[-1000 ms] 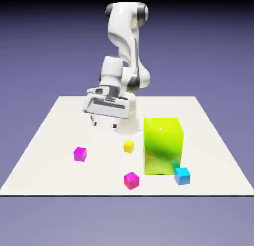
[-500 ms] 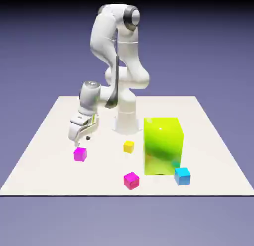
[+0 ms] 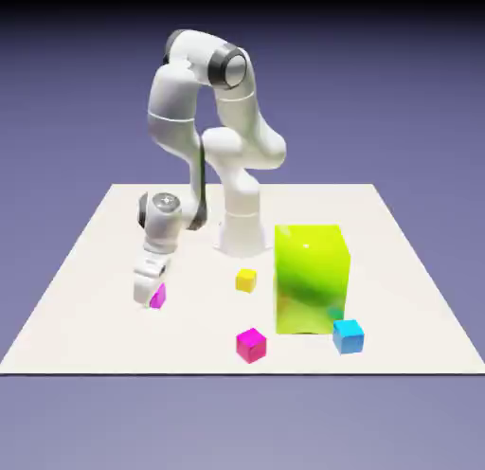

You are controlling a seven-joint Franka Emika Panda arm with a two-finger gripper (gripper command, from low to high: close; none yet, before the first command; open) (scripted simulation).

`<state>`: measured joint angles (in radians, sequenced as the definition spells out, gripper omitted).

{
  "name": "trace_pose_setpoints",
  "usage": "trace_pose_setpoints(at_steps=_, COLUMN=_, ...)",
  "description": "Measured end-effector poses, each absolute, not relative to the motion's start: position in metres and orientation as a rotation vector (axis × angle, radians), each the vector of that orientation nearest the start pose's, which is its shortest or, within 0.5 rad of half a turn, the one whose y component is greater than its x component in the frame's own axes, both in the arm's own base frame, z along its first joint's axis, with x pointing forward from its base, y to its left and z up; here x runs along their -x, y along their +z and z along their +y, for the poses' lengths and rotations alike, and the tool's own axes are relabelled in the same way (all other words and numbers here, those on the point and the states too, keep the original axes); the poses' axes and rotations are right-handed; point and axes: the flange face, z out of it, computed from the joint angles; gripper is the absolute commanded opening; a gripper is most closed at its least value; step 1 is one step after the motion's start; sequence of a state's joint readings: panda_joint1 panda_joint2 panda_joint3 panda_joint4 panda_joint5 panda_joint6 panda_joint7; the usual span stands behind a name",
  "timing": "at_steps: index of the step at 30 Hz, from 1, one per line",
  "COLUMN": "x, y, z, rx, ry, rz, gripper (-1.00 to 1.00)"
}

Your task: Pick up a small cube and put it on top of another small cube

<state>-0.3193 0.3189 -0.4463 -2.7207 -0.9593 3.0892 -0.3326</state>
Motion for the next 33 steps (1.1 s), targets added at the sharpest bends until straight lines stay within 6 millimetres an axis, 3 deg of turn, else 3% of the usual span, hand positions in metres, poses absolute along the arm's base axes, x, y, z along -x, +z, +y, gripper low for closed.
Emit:
trace_pose_setpoints(at_steps=7, x=-0.296, y=0.186, z=-0.208, rx=3.192, ry=0.165, rz=-0.903, gripper=-1.00)
trace_pose_setpoints(at_steps=9, x=-0.295, y=0.192, z=-0.208, rx=3.191, ry=0.169, rz=-0.905, gripper=-1.00)
trace_pose_setpoints(at_steps=10, x=-0.303, y=0.195, z=-0.200, rx=3.188, ry=0.160, rz=-0.919, gripper=-1.00)
trace_pose_setpoints(at_steps=12, x=-0.323, y=0.200, z=-0.203, rx=3.241, ry=0.165, rz=-0.748, gripper=-1.00)
trace_pose_setpoints(at_steps=18, x=-0.397, y=0.213, z=-0.171, rx=3.318, ry=0.189, rz=-0.336, gripper=-1.00)
trace_pose_setpoints(at_steps=24, x=-0.465, y=0.229, z=-0.105, rx=3.313, ry=0.199, rz=0.061, gripper=-1.00)
trace_pose_setpoints(at_steps=30, x=-0.515, y=0.246, z=-0.008, rx=3.236, ry=0.236, rz=0.403, gripper=-1.00)
trace_pose_setpoints(at_steps=31, x=-0.520, y=0.247, z=0.013, rx=3.227, ry=0.248, rz=0.418, gripper=-1.00)
trace_pose_setpoints(at_steps=32, x=-0.515, y=0.245, z=0.038, rx=3.247, ry=0.260, rz=0.299, gripper=-1.00)
trace_pose_setpoints(at_steps=33, x=-0.515, y=0.245, z=0.038, rx=3.247, ry=0.260, rz=0.298, gripper=-1.00)
